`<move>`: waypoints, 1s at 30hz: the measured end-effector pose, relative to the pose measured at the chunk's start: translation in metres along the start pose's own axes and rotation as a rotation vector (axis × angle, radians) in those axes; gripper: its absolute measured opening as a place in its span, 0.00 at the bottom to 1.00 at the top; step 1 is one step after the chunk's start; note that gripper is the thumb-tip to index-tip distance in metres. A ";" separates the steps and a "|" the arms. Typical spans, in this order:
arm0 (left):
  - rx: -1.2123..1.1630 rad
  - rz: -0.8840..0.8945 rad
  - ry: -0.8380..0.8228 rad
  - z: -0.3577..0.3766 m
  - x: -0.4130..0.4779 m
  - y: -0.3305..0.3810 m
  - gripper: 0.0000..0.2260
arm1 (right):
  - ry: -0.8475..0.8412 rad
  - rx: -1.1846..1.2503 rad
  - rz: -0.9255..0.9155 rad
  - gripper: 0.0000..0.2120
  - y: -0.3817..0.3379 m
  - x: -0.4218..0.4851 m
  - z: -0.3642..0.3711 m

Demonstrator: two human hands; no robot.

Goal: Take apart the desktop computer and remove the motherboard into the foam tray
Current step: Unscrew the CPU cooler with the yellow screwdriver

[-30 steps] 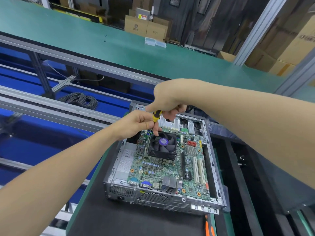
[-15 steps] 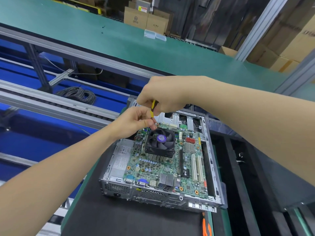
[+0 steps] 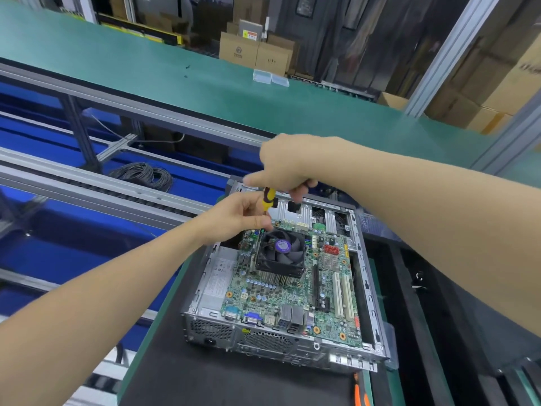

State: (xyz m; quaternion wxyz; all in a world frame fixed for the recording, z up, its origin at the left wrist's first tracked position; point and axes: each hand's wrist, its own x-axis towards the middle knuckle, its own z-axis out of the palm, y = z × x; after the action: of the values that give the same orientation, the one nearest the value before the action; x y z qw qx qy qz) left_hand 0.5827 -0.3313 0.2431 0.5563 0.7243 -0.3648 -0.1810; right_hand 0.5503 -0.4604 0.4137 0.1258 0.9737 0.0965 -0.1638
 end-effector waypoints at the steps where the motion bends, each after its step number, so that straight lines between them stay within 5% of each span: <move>1: -0.001 -0.011 -0.030 -0.003 0.000 0.001 0.14 | -0.066 0.022 0.033 0.28 -0.002 0.001 0.001; 3: -0.050 -0.015 -0.135 -0.012 0.003 0.004 0.08 | -0.112 0.045 0.047 0.25 -0.005 0.005 0.002; 7: -0.164 -0.010 -0.249 -0.022 0.008 0.007 0.13 | -0.093 0.057 0.019 0.21 -0.002 0.012 0.001; 13: -0.190 0.034 -0.093 -0.009 0.010 0.000 0.09 | -0.103 -0.051 -0.160 0.20 0.008 0.016 0.001; 18: -0.301 0.012 0.022 0.002 0.010 0.000 0.18 | -0.030 -0.212 -0.335 0.15 0.014 0.015 0.004; 23: -0.331 0.016 0.127 0.007 0.009 -0.003 0.08 | 0.060 -0.258 -0.470 0.11 0.013 0.013 0.005; 28: -0.300 0.067 0.200 0.012 0.005 0.000 0.13 | 0.117 -0.346 -0.623 0.11 0.009 0.008 0.006; 30: -0.247 0.056 0.134 0.007 0.003 0.002 0.05 | 0.116 -0.357 -0.629 0.10 0.006 0.005 0.005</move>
State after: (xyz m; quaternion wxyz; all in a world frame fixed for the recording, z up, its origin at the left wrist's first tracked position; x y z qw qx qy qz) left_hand 0.5795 -0.3381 0.2431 0.6693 0.6502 -0.3218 -0.1600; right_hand 0.5547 -0.4669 0.4084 0.2313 0.8668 0.4254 -0.1194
